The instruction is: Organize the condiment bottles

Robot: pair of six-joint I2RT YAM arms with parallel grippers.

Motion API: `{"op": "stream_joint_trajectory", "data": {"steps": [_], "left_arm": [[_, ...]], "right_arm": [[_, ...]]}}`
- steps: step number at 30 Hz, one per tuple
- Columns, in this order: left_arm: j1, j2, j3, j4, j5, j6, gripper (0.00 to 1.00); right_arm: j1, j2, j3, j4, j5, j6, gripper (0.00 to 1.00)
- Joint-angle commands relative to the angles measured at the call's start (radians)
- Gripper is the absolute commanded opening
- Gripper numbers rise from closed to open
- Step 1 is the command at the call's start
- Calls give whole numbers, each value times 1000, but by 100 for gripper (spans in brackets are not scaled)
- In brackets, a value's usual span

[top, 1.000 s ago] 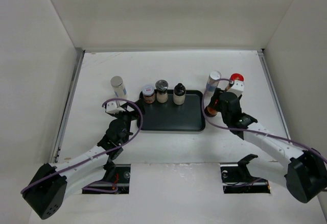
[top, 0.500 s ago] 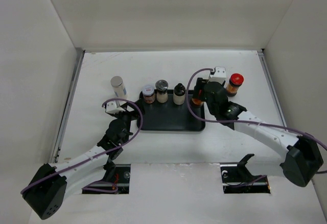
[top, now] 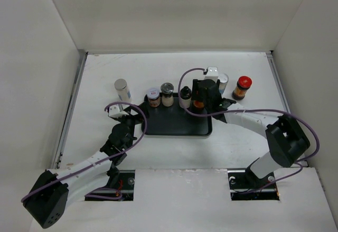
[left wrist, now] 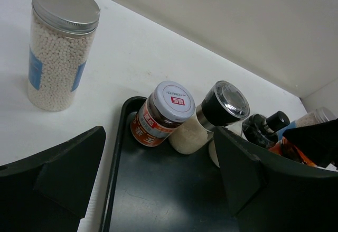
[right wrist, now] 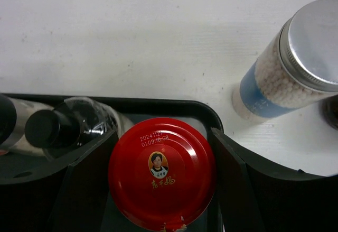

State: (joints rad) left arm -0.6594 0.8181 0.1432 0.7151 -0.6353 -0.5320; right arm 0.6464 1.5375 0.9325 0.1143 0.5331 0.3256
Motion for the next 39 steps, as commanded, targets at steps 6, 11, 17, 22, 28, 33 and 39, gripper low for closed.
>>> {"op": "stream_joint_trajectory", "data": {"steps": [6, 11, 17, 22, 28, 33, 39], "left_arm": [[19, 4, -4, 43, 0, -11, 84], [19, 3, -1, 37, -10, -8, 84], [11, -40, 67, -78, -50, -5, 86], [17, -25, 221, -270, -122, -2, 93], [144, 94, 491, -598, -124, 6, 97], [302, 269, 591, -680, -9, 4, 97], [356, 418, 656, -686, 23, 47, 97]], "right_arm": [[-35, 32, 66, 229, -2, -28, 46], [-37, 56, 60, 260, -5, -26, 64], [-28, -61, 42, 237, 5, -20, 100], [5, -321, -104, 235, 56, 18, 100], [146, -594, -374, 263, 67, 125, 100], [241, -620, -483, 272, 51, 147, 45], [249, -597, -535, 364, -44, 139, 62]]}}
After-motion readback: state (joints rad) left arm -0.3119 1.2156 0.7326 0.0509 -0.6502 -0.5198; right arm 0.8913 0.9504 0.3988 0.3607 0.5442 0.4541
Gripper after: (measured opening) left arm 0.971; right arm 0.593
